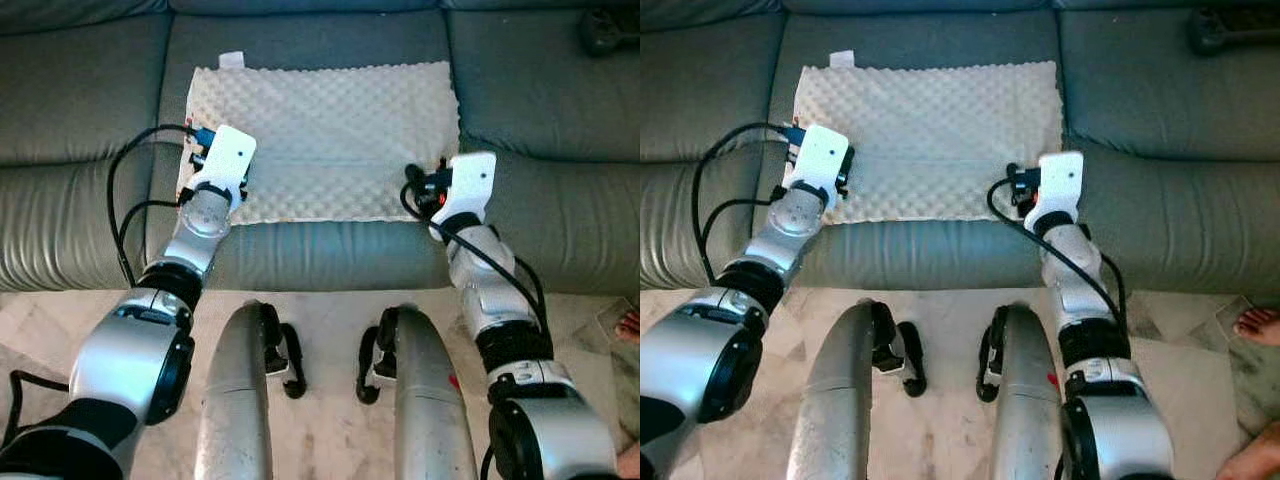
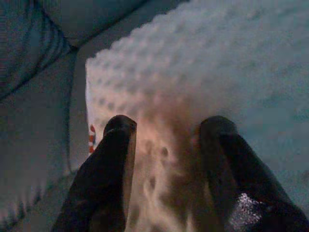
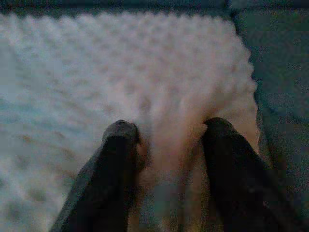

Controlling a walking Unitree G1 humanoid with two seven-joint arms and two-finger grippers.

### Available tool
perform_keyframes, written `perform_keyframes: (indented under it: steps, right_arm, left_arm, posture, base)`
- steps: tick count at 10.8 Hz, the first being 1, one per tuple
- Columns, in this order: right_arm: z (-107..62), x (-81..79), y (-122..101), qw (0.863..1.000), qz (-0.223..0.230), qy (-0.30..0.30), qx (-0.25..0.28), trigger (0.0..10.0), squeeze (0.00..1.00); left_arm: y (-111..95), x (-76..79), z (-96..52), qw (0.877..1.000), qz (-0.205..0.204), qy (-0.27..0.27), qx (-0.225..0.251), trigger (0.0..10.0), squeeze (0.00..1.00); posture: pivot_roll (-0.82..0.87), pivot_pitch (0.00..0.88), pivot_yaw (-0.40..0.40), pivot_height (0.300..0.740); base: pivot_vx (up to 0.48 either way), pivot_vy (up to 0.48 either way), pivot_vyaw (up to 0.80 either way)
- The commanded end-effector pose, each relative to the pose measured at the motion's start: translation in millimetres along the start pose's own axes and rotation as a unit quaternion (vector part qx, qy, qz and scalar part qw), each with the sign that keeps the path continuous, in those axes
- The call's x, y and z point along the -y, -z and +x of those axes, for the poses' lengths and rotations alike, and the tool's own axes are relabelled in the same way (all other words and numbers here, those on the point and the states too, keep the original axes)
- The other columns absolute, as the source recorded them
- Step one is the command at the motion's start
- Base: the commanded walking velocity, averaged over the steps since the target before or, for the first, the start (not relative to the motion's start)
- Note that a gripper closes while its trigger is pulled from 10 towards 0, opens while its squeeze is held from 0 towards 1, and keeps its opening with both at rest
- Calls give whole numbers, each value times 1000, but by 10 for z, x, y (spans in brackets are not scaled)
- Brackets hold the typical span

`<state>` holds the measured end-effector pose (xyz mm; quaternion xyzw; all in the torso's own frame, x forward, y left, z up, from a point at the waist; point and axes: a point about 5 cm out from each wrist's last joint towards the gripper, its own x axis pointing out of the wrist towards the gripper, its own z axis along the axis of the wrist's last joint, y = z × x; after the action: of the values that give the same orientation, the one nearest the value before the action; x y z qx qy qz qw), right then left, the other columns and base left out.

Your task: Move the pillow to the sofa

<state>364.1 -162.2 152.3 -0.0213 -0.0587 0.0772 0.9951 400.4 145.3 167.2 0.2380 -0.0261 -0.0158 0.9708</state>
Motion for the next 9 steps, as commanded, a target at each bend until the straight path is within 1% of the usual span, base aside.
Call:
perform_keyframes:
  steps: [1, 3, 4, 6, 7, 8, 9]
  right_arm:
    - [-71, -9, 68, 1000, 4, 6, -4, 10000, 1000]
    - [-143, 3, 31, 1000, -6, 13, 23, 10000, 1000]
    - [-225, 26, 55, 999, -10, 25, 32, 10000, 1000]
    - [-378, -13, 96, 999, -8, 35, 39, 10000, 1000]
    - [-566, -57, 192, 998, 3, 47, 35, 10000, 1000]
    - [-680, -102, 267, 998, 9, 52, 24, 10000, 1000]
    - [-814, -193, 355, 999, 11, 41, 5, 10000, 1000]
  left_arm:
    - [115, -41, -34, 1000, 11, -6, -15, 10000, 1000]
    - [108, -149, -44, 1000, -3, -30, 4, 10000, 1000]
    - [163, -222, -82, 998, -28, -51, 8, 10000, 1000]
    - [287, -330, -191, 995, -56, -80, 25, 10000, 1000]
    - [414, -342, -349, 992, -78, -94, 39, 10000, 1000]
    - [451, -315, -464, 990, -90, -95, 56, 10000, 1000]
    - [505, -245, -637, 987, -110, -91, 69, 10000, 1000]
  posture:
    - [-75, 423, 49, 632]
    - [-102, 345, 35, 632]
    - [-111, 297, 31, 632]
    - [-120, 241, 37, 632]
    - [-107, 191, 33, 632]
    - [-97, 158, 21, 632]
    - [-84, 126, 1, 632]
  base:
    - [0, 0, 0]
    - [0, 0, 0]
    - [0, 0, 0]
    - [0, 0, 0]
    - [0, 0, 0]
    - [0, 0, 0]
    - [0, 0, 0]
